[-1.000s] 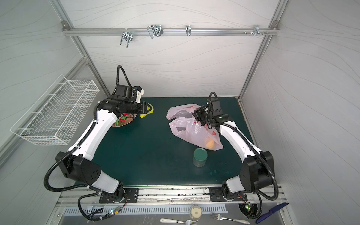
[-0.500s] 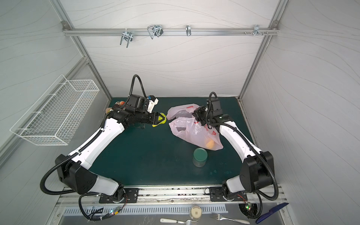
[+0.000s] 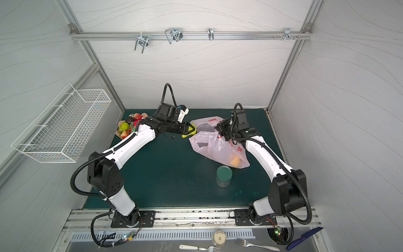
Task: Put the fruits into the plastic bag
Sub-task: 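Carry the green pear with the left gripper toward the bag mouth, then push the held pear into the bag beside the right gripper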
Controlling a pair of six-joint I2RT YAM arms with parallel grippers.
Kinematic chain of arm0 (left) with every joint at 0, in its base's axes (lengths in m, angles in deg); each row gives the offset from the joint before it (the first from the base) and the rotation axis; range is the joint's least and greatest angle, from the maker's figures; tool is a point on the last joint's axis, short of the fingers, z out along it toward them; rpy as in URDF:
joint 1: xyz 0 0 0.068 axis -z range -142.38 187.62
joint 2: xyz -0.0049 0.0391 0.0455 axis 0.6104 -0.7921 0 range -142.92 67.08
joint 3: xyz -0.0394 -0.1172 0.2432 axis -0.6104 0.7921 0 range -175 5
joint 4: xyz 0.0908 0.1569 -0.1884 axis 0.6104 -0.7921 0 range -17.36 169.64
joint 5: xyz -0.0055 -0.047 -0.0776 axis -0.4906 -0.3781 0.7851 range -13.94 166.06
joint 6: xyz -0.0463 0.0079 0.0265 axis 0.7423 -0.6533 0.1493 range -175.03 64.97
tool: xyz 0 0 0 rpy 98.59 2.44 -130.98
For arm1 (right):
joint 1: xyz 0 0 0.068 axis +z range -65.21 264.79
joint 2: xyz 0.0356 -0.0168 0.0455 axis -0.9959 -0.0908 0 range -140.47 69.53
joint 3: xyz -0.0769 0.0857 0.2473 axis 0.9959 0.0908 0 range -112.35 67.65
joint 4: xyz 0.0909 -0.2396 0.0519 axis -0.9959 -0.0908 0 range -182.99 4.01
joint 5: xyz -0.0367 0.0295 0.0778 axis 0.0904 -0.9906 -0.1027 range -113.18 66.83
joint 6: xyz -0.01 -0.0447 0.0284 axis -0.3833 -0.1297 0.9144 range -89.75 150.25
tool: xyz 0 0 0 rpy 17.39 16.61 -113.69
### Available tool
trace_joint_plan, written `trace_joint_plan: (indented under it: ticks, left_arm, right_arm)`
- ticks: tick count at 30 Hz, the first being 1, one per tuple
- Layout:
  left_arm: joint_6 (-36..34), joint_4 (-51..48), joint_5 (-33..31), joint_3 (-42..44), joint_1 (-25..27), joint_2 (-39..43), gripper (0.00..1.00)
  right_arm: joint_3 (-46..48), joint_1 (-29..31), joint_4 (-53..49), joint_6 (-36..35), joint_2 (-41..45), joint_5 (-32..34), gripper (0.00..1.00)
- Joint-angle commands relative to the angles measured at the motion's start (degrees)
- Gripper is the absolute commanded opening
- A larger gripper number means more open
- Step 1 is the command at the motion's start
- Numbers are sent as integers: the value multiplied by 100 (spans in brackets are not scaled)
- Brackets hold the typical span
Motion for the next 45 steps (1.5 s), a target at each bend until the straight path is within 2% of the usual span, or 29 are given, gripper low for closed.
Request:
trace_joint_plan:
  ticks: [1, 8, 25, 45]
  left_arm:
    - [-26, 472, 184, -392, 62, -228, 37]
    - [-17, 654, 220, -262, 301, -361, 36]
    - [73, 1013, 327, 1039, 952, 50, 35]
    - [-358, 588, 405, 529, 1353, -760, 33]
  right_arm:
    - [-76, 43, -108, 18, 178, 53, 0]
    - [-73, 52, -86, 39, 171, 73, 0]
    - [-42, 78, -106, 72, 193, 110, 0]
    - [-52, 206, -205, 122, 313, 265, 0]
